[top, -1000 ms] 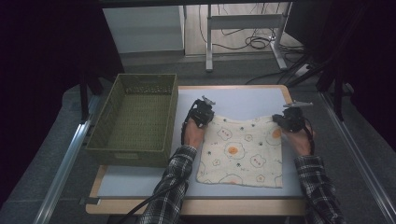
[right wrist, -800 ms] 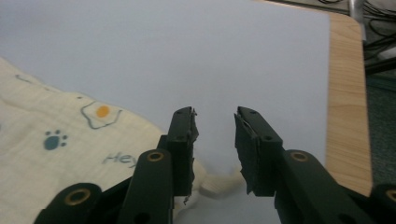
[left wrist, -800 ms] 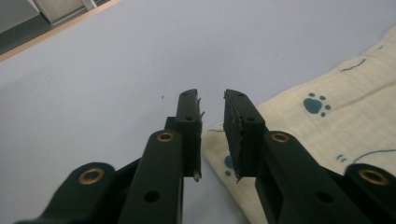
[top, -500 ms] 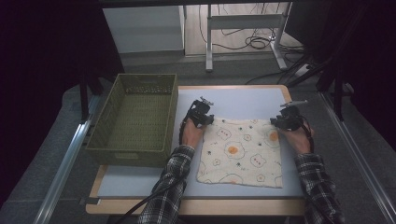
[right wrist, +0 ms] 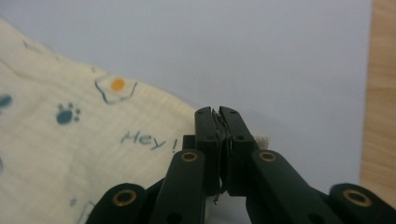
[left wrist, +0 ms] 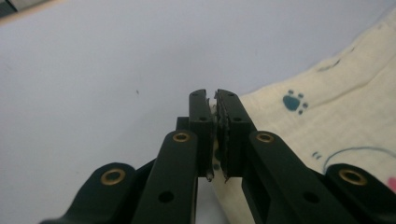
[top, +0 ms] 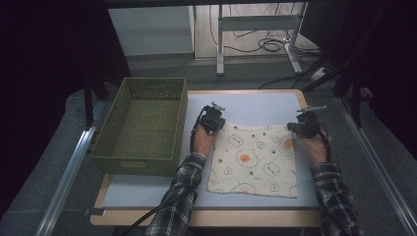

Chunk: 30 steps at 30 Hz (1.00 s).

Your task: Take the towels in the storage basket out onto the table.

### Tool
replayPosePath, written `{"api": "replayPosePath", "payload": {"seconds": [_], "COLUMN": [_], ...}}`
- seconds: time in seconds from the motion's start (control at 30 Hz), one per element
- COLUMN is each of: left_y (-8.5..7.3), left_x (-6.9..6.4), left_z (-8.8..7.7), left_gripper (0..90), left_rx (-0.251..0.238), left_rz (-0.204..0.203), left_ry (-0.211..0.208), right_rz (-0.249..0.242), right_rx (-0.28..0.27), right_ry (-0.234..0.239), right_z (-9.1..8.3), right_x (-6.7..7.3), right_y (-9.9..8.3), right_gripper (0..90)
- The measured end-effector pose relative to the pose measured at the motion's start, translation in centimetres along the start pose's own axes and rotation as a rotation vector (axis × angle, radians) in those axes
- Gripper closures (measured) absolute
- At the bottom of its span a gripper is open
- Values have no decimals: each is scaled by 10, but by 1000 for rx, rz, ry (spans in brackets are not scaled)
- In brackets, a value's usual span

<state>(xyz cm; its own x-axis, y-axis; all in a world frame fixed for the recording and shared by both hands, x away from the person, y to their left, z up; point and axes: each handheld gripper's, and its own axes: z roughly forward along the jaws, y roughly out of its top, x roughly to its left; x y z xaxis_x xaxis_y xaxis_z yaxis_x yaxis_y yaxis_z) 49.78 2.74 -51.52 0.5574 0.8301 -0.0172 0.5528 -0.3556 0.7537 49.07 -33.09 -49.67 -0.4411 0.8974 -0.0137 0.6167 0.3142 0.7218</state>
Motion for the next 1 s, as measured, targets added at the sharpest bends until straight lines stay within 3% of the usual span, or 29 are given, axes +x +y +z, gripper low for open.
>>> {"api": "replayPosePath", "payload": {"seconds": [0.23, 0.47, 0.67, 1.0], "left_y": [5, 0, -9, -28], "left_x": [-3, -7, -13, -22], "left_z": [-25, -44, -55, -68], "left_gripper": [850, 845, 845, 845], "left_rx": [-38, -71, -87, -93], "left_rz": [30, 31, 25, 20], "left_ry": [18, 7, -10, -28], "right_rz": [7, -5, -40, -60], "right_rx": [-70, -120, -122, -118], "right_ry": [23, 74, 94, 137], "right_z": [-23, -48, -62, -81], "right_x": [-2, 2, 12, 22], "right_y": [4, 9, 9, -14], "right_gripper": [868, 863, 862, 861]}}
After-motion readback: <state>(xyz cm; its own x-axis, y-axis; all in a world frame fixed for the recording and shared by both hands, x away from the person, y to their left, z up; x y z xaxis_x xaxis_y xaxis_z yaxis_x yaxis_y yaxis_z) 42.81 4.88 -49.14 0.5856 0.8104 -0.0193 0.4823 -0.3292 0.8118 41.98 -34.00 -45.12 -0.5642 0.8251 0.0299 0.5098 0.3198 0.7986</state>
